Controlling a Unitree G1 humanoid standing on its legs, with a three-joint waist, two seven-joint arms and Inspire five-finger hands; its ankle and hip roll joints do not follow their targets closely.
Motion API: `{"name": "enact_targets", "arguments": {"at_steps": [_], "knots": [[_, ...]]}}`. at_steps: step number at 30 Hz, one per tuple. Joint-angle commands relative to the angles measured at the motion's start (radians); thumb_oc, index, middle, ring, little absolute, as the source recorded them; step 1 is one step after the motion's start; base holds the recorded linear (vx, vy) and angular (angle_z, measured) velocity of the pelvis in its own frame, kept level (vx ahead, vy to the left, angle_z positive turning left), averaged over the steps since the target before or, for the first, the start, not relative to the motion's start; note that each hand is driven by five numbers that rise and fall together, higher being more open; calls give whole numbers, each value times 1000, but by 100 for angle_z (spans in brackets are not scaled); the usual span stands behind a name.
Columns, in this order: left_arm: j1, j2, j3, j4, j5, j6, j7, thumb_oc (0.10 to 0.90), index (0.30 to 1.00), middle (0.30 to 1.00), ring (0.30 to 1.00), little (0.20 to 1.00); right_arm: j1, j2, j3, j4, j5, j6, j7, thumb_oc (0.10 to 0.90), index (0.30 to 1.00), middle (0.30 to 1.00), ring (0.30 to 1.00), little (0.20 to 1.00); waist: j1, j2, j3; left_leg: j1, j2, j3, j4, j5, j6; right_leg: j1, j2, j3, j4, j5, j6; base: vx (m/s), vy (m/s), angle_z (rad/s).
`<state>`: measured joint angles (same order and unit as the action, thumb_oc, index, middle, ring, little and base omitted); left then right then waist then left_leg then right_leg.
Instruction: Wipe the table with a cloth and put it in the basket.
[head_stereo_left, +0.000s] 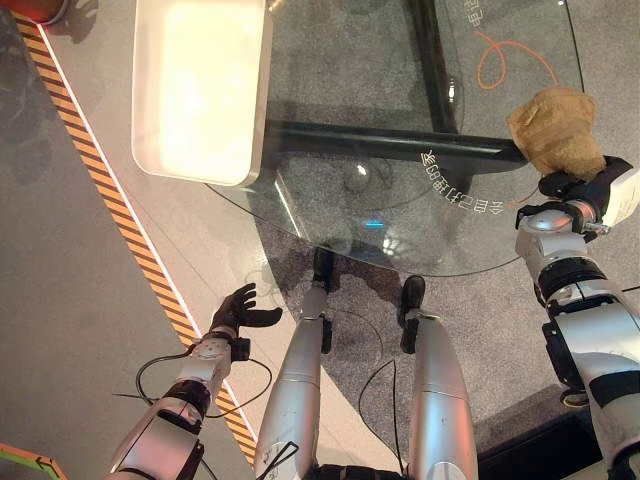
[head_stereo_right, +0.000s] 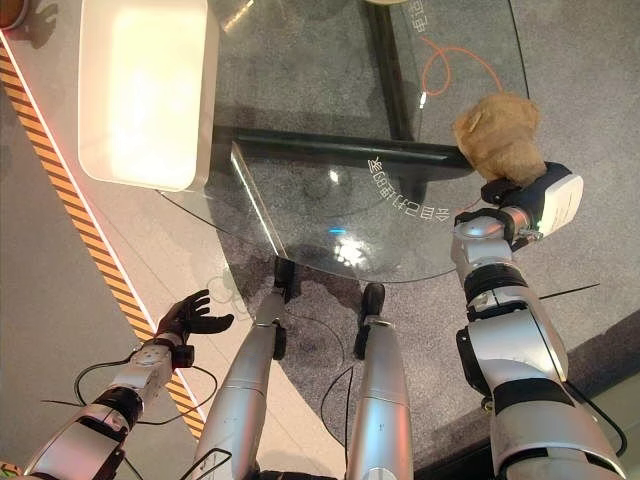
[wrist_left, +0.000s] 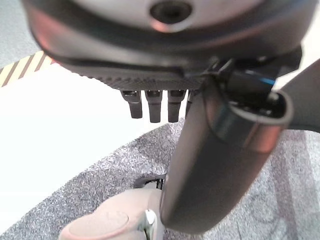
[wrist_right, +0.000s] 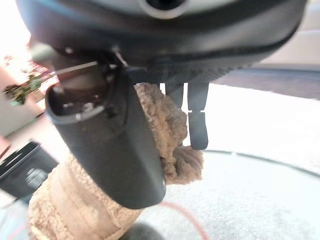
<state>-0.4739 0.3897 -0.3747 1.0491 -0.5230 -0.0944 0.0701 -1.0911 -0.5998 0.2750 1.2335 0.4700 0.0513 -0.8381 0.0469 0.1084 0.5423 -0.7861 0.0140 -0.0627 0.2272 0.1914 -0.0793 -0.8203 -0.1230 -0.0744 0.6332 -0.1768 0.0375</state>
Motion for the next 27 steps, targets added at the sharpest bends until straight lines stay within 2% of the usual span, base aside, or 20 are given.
{"name": "enact_targets", "arguments": {"at_steps": [1,10,15,19,27], "knots": [[18,40,47,86,-38,-6,-5,800,900,900,900,900,1,-157,-13,26,28,-58,-97,100,300,300,300,200,2,-17,-22,34,-61,81,151,-216,100,23,75,-34,-191,133,-15,0,0,0],[5,44,47,105,-42,-10,-18,800,900,900,900,900,-28,-135,26,-13,-26,-78,-44,100,300,300,300,200,1,-17,-22,35,-61,79,145,-212,96,22,77,-31,-197,134,-15,0,0,0],[9,41,40,92,-45,-7,-10,800,900,900,900,900,-56,-116,78,-83,-103,-112,37,100,300,300,300,200,4,-13,-22,36,-66,75,137,-208,94,24,78,-33,-200,133,-14,0,0,0],[13,42,45,75,-34,-1,-10,800,900,900,900,900,-96,-93,166,-180,-188,-93,120,100,300,300,300,200,10,-16,-22,38,-71,72,135,-206,90,25,76,-36,-204,132,-16,0,0,0],[29,22,37,68,-19,-17,0,800,900,900,900,900,-141,-42,285,-322,-271,-46,195,100,300,300,300,200,25,-14,-22,49,-78,72,129,-201,89,40,69,-48,-205,122,-23,0,0,0]]}}
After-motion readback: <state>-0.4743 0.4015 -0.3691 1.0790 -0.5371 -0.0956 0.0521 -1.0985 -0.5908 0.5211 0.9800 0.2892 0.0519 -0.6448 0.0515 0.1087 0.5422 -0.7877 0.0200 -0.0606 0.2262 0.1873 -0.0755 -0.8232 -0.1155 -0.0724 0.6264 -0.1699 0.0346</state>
